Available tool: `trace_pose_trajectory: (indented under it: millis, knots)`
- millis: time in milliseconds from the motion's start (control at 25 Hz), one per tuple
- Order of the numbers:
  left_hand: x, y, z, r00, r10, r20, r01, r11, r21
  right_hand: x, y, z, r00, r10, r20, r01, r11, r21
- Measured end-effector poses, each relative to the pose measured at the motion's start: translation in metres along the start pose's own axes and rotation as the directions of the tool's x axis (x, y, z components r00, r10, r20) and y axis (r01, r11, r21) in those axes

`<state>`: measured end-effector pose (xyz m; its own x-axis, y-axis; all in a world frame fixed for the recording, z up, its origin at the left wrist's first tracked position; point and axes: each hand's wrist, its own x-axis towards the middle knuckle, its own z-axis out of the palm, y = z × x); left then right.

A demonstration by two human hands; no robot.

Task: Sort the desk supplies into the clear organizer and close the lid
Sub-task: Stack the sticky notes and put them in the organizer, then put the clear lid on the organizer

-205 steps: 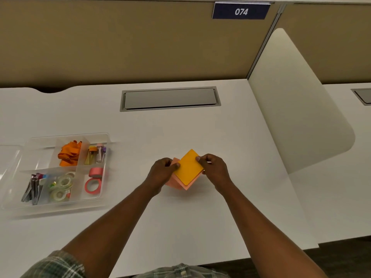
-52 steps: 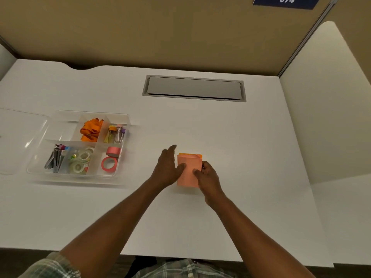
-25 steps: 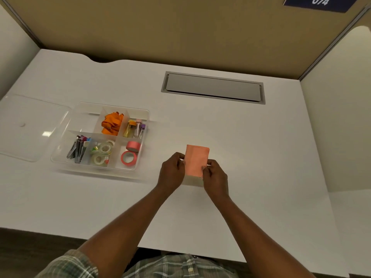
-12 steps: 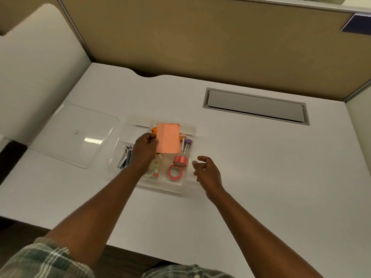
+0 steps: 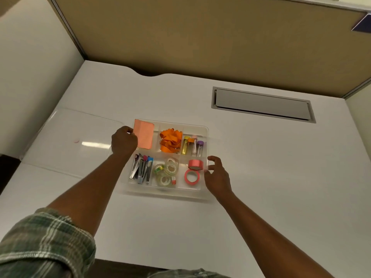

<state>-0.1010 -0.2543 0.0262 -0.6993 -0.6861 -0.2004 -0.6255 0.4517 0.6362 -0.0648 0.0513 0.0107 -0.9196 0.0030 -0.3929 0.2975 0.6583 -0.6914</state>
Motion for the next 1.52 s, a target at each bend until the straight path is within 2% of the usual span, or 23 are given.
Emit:
trace_pose_trajectory:
  millis: [240, 400, 480, 560, 680, 800, 1000, 1120, 1240, 1360, 1520]
  knots:
    - [0.016, -0.008, 0.004, 0.993, 0.113, 0.041, -0.117, 0.985, 0.126, -0.004, -0.003, 0.004, 1.0, 0.006, -0.029, -0.006, 1.0, -0.012]
    - [0.011, -0.012, 0.002, 0.978, 0.191, -0.088, -0.185, 0.98, 0.065, -0.002, 0.0, 0.006, 0.999, 0.014, -0.034, -0.015, 1.0, -0.023]
    - [0.016, -0.026, -0.002, 0.978, 0.165, -0.131, -0.158, 0.985, 0.064, -0.002, 0.0, 0.006, 0.999, 0.024, -0.034, -0.024, 1.0, -0.014]
    - [0.026, -0.048, -0.007, 0.992, 0.052, -0.112, -0.041, 0.994, 0.099, -0.002, -0.001, 0.007, 0.999, 0.03, -0.033, -0.031, 0.999, -0.018]
    - [0.033, -0.079, -0.012, 0.994, -0.098, -0.037, 0.105, 0.94, 0.326, -0.002, 0.001, 0.008, 0.999, 0.016, -0.038, -0.017, 0.999, -0.029]
    - [0.032, -0.098, -0.012, 0.998, -0.055, -0.007, 0.052, 0.888, 0.457, -0.002, 0.002, 0.009, 0.999, 0.009, -0.036, -0.011, 0.999, -0.04]
    - [0.032, -0.1, -0.015, 0.999, -0.011, 0.039, -0.008, 0.888, 0.459, -0.001, 0.0, 0.009, 0.999, 0.022, -0.032, -0.023, 0.999, -0.032]
    - [0.028, -0.089, -0.02, 0.998, 0.062, -0.001, -0.056, 0.902, 0.428, -0.001, 0.001, 0.008, 1.0, 0.012, -0.027, -0.013, 0.999, -0.038]
    - [0.027, -0.069, -0.027, 0.971, 0.216, -0.1, -0.156, 0.893, 0.422, -0.001, 0.001, 0.007, 1.0, 0.003, -0.025, -0.004, 0.999, -0.035]
    - [0.023, -0.039, -0.039, 0.908, 0.378, -0.179, -0.285, 0.872, 0.398, -0.001, 0.001, 0.006, 1.0, 0.001, -0.018, -0.001, 1.0, -0.031]
    - [0.011, 0.01, -0.051, 0.803, 0.524, -0.285, -0.431, 0.84, 0.329, -0.003, -0.004, 0.003, 1.0, -0.001, 0.0, 0.001, 1.0, -0.016]
